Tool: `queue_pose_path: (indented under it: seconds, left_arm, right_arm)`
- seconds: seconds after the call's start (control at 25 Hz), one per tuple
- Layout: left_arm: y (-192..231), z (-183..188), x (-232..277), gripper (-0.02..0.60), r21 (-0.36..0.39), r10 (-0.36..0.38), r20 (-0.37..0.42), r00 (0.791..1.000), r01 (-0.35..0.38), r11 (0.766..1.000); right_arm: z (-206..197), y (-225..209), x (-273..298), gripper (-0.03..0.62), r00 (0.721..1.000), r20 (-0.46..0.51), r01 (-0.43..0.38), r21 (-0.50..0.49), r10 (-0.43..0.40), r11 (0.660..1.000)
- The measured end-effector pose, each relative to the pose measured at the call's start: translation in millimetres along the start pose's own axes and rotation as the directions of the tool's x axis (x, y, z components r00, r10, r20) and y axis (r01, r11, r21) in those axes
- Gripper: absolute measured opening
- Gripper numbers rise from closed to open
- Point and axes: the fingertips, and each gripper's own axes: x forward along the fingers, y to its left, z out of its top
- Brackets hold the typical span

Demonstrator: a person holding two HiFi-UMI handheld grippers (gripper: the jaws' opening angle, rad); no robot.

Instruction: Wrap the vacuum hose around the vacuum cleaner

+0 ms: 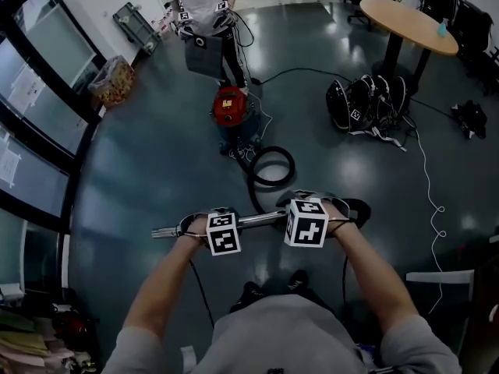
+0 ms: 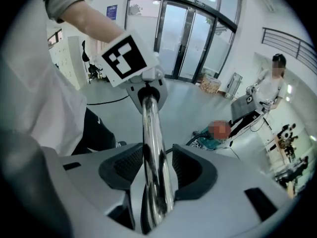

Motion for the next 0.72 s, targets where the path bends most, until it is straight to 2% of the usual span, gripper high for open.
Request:
queue_pose_path:
  seconds: [0.08, 0.16, 0.28, 0.4, 0.6, 0.72]
  left_arm:
    - [0.3, -1.5, 8.4, 0.089, -0.048, 0.002, 0.004, 1.000, -0.002, 0.999]
    - [0.8, -3.0, 18.4, 0.089, -0.099, 0.000, 0.018, 1.000, 0.002, 0.995]
    - [3.7, -7.4, 32.4, 0.089, -0.180, -0.009, 0.044, 0.999, 0.017, 0.984]
    - [12.3, -9.1, 43.1, 0.089, -0.239, -0.003, 0.064, 0.998, 0.019, 0.971]
    - [35.0, -18.7, 61.7, 0.089, -0.320, 0.016, 0.111, 0.994, 0.020, 0.947]
    - [48.6, -26.3, 76.5, 0.089, -0.366, 0.008, 0.160, 0.987, 0.052, 0.929]
  right_arm:
    - [-8.3, -15.4, -21.9, 0.167, 0.997, 0.051, 0.058, 0.059, -0.061, 0.997]
    - [-12.7, -33.1, -44.1, 0.167, 0.983, 0.127, 0.109, 0.157, -0.129, 0.982]
    - [-18.5, -50.6, -63.1, 0.167, 0.951, 0.224, 0.133, 0.328, -0.214, 0.935]
    - [-30.9, -55.4, -62.0, 0.167, 0.932, 0.265, 0.109, 0.449, -0.248, 0.887]
    - [-41.7, -50.3, -26.4, 0.167, 0.939, 0.263, 0.032, 0.574, -0.221, 0.818]
    - [-42.8, -51.3, 1.6, 0.167, 0.941, 0.274, -0.029, 0.651, -0.200, 0.758]
